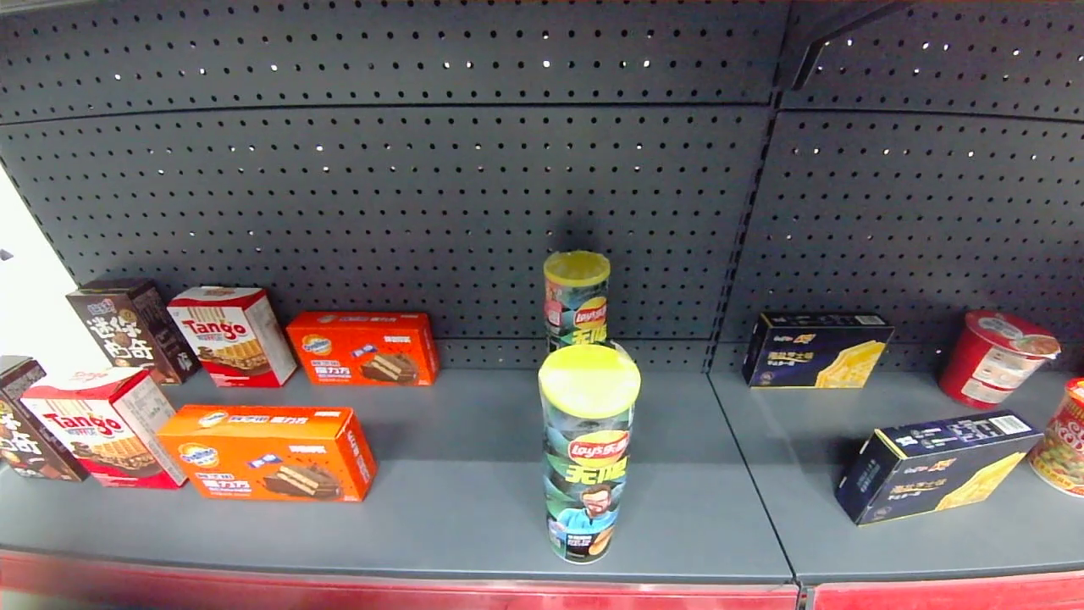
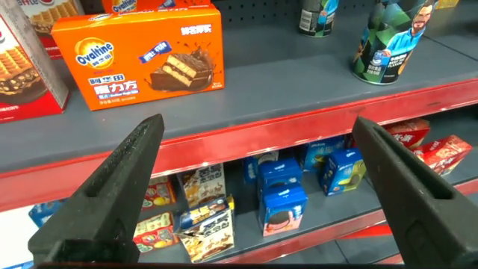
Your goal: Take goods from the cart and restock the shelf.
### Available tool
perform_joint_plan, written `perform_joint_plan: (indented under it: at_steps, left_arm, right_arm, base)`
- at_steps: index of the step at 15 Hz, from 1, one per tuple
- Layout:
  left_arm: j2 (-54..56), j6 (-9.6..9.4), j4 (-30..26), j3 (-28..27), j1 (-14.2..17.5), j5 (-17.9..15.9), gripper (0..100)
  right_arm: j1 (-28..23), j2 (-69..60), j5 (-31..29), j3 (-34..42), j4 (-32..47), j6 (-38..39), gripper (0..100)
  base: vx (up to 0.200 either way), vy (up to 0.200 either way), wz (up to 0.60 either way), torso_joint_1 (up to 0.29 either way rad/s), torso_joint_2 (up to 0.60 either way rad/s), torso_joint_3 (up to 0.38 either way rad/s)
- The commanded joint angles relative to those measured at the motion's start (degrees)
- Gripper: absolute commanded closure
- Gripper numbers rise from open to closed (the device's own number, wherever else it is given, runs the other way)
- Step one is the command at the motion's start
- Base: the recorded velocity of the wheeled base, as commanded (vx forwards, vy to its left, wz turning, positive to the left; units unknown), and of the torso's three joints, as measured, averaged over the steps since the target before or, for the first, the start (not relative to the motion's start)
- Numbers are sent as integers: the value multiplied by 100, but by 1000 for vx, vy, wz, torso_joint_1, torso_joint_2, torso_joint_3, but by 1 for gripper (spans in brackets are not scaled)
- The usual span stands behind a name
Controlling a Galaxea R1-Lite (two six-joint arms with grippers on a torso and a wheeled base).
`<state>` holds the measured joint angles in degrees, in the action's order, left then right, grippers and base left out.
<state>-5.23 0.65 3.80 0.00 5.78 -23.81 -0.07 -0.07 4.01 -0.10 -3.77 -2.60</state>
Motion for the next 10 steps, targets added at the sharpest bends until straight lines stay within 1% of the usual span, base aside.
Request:
perform_joint_plan:
  at_steps: [1, 8, 10]
  left_arm:
    - [-4, 6, 6, 0, 2, -1, 0]
    - [-13, 14, 6, 0, 2, 8, 0]
    - [-13, 23, -2, 0, 2, 69, 0]
  right_arm:
    - [7, 7, 12, 1, -1, -4, 0]
    - [7, 7, 91, 1, -1, 14, 0]
    - [7, 7, 91, 1, -1, 22, 0]
  base:
    - [0, 0, 0, 0, 0, 0]
    - [0, 0, 0, 0, 0, 0]
    - [0, 0, 0, 0, 0, 0]
